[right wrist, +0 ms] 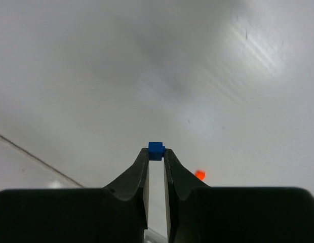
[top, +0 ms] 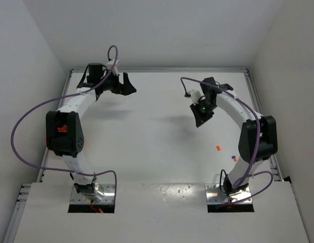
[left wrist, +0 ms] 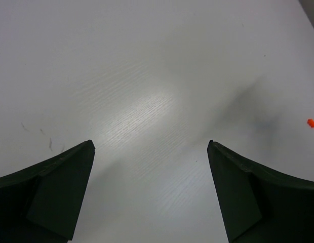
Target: Sort the legos into containers by color
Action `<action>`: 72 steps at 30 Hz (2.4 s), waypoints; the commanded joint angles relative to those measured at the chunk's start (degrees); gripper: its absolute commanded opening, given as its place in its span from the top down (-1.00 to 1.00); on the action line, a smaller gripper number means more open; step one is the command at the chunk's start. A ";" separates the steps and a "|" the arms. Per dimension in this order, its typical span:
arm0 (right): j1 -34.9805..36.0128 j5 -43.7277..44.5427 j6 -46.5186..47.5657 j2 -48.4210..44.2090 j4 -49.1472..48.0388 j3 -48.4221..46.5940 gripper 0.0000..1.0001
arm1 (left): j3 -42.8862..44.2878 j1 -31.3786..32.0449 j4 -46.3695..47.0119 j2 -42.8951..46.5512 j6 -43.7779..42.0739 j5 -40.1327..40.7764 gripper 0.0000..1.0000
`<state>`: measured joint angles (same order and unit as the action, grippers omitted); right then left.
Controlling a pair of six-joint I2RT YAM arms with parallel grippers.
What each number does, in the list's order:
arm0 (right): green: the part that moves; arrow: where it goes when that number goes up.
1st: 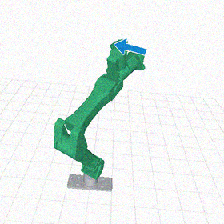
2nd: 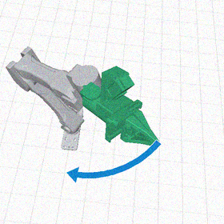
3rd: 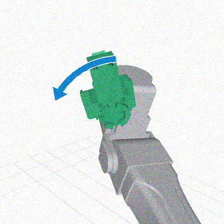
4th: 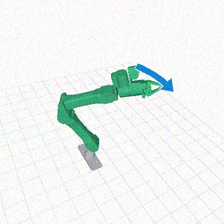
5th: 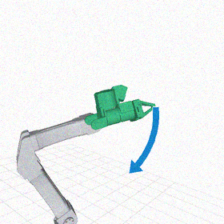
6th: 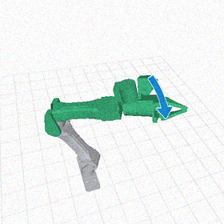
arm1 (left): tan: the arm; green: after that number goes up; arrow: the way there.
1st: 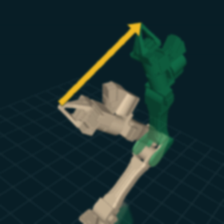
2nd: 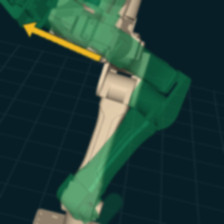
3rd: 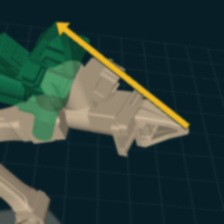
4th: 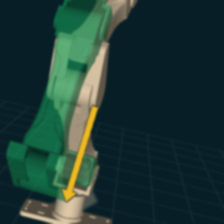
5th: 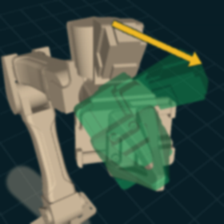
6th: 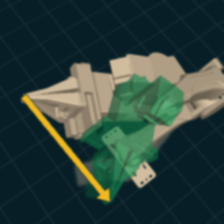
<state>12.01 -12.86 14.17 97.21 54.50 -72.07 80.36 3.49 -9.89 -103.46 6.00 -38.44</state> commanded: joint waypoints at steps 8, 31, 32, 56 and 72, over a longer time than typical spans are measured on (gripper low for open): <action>8.20 -10.08 -7.22 8.52 -11.42 -15.99 1.00 | -3.72 -3.66 0.23 8.45 2.88 -8.04 -0.83; 17.70 -11.22 -6.09 0.96 -49.67 -3.60 1.00 | 11.48 4.68 -6.71 -9.22 15.55 -29.24 -0.18; 18.48 -10.61 -6.09 1.57 -49.67 -5.08 1.00 | 12.01 4.69 -7.24 -9.22 14.84 -29.24 -0.15; 22.53 -1.99 -4.95 3.78 -51.34 -6.76 1.00 | 22.47 11.63 -32.39 -12.12 -7.32 -21.15 0.11; 22.53 -2.69 -3.80 1.94 -50.19 -2.82 1.00 | 23.00 9.43 -28.87 -11.59 -4.24 -22.91 0.06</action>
<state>34.00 -14.46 9.52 101.34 5.85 -76.05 101.12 13.76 -42.37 -116.42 0.32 -59.20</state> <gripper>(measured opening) 0.129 0.462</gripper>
